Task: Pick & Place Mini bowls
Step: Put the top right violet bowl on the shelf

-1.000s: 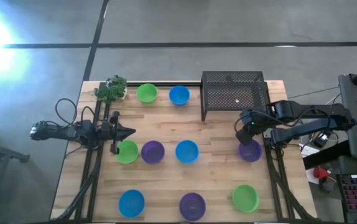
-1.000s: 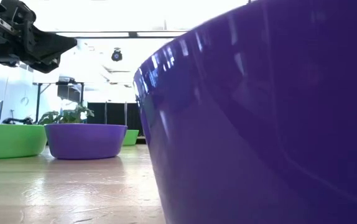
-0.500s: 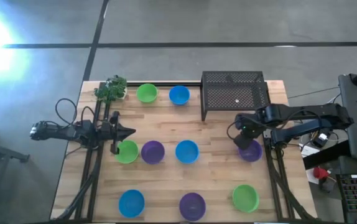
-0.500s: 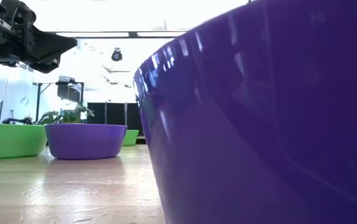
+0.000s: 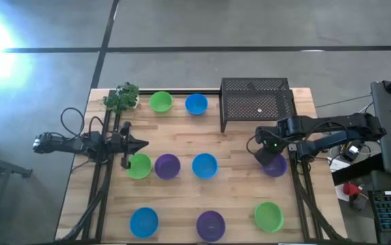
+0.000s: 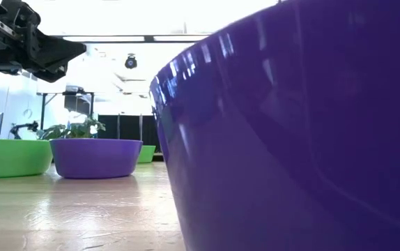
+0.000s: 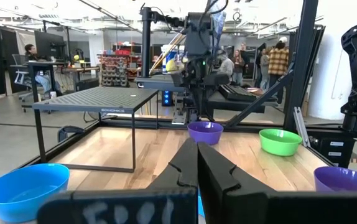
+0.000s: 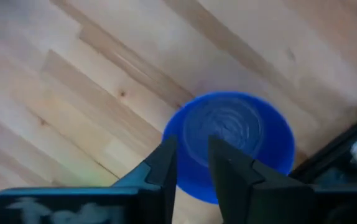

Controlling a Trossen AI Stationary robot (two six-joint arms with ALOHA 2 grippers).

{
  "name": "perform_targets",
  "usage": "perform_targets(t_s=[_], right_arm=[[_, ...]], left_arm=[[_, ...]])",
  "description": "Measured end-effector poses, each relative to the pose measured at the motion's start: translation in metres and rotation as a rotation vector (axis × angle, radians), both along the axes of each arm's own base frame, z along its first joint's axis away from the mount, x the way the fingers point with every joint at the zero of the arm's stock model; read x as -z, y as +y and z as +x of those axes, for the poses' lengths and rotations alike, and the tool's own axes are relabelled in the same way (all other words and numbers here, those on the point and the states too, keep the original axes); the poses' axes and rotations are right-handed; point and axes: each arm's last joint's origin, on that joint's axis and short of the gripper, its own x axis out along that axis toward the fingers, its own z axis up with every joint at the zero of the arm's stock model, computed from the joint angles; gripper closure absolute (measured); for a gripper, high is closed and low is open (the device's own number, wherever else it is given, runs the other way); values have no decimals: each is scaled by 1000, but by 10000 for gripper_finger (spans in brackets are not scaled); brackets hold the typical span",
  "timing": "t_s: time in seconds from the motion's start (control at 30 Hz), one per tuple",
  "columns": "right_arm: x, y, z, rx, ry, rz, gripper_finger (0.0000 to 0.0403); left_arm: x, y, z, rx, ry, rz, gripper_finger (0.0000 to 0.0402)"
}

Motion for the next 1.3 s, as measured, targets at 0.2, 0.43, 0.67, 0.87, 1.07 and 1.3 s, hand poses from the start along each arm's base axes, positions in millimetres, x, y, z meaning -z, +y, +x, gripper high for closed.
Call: perform_targets(t_s=[0.2,0.43,0.67,0.87,1.07,1.3], right_arm=[[24,4,-1,83,38,56,291],[40,9,3,97,5,81,287],[62,9,3,117,-7,85,287],[68,9,2,115,-6,85,290],[81,9,-1,93,-26,84,297],[86,9,-1,62,-43,57,323]], left_arm=[[0,0,0,0,1,0,402],[0,0,0,0,3,0,402],[2,0,1,0,18,2,402],[3,0,1,0,29,4,402],[3,0,1,0,31,4,402],[3,0,1,0,31,4,402]])
